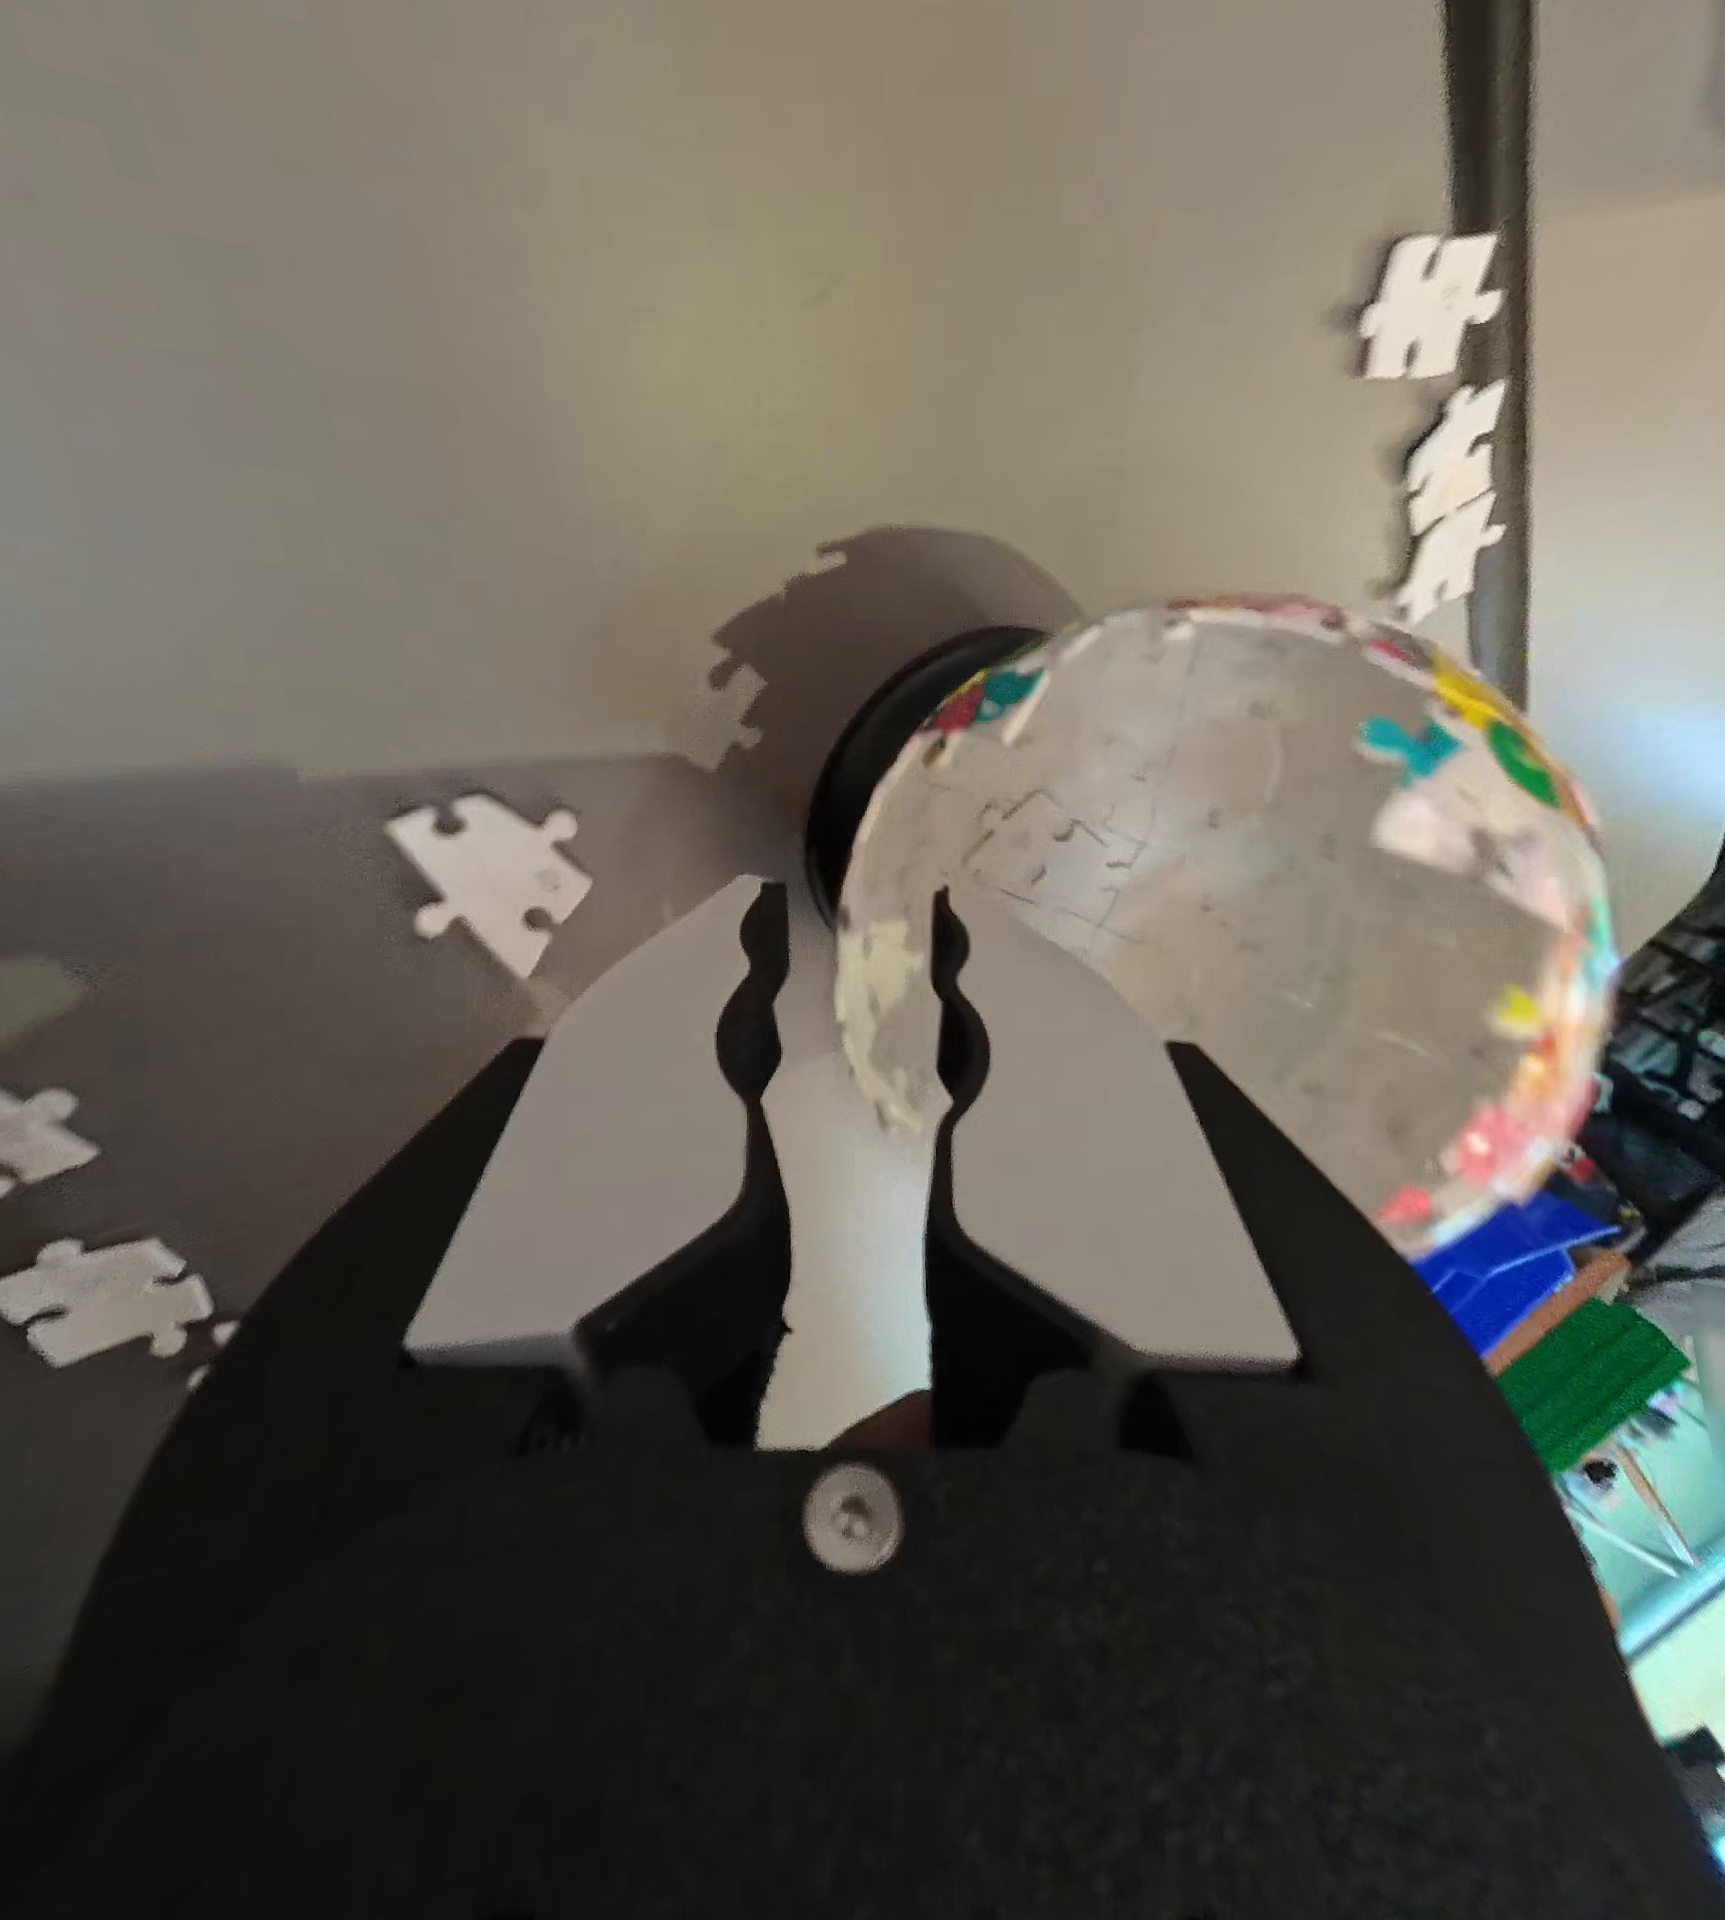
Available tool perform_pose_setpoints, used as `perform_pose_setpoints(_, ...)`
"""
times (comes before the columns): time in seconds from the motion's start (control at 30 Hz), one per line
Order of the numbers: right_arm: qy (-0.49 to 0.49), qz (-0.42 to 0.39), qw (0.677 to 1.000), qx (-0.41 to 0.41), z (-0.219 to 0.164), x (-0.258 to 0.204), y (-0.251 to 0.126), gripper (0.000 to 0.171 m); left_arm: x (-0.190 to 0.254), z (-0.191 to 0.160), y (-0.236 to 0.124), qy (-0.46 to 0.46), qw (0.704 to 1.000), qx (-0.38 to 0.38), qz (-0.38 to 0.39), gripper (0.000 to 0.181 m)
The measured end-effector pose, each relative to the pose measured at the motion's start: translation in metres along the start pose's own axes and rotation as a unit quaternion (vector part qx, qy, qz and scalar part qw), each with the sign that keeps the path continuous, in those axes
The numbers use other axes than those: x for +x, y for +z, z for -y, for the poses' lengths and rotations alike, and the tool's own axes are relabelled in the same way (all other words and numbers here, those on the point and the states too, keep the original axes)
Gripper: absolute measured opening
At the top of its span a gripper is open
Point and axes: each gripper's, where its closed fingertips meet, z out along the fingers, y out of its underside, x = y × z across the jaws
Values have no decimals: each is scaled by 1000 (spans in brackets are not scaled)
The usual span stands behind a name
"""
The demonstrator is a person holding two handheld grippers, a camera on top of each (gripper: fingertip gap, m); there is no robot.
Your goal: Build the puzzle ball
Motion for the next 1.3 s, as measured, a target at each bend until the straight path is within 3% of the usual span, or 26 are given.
perform_pose_setpoints(0.13, 13, -17, 998, 66, -4, -1, -31, 25, 0, -1, 1, 2, 1000, -4, 1, 30)
perform_pose_setpoints(0.2, 11, -46, 994, 102, -8, 2, -35, 14, 0, -1, 1, 2, 1000, -4, 1, 30)
perform_pose_setpoints(0.27, 20, -48, 990, 134, -14, -4, -32, 6, 0, -1, 1, 2, 1000, -4, 1, 30)
perform_pose_setpoints(0.5, 40, -83, 976, 198, -27, -3, -14, 6, 0, -2, 2, 2, 1000, -7, 3, 30)
perform_pose_setpoints(1.3, -1, -105, 977, 185, -22, -9, 3, 7, -1, 0, 2, -5, 1000, -4, 0, 30)
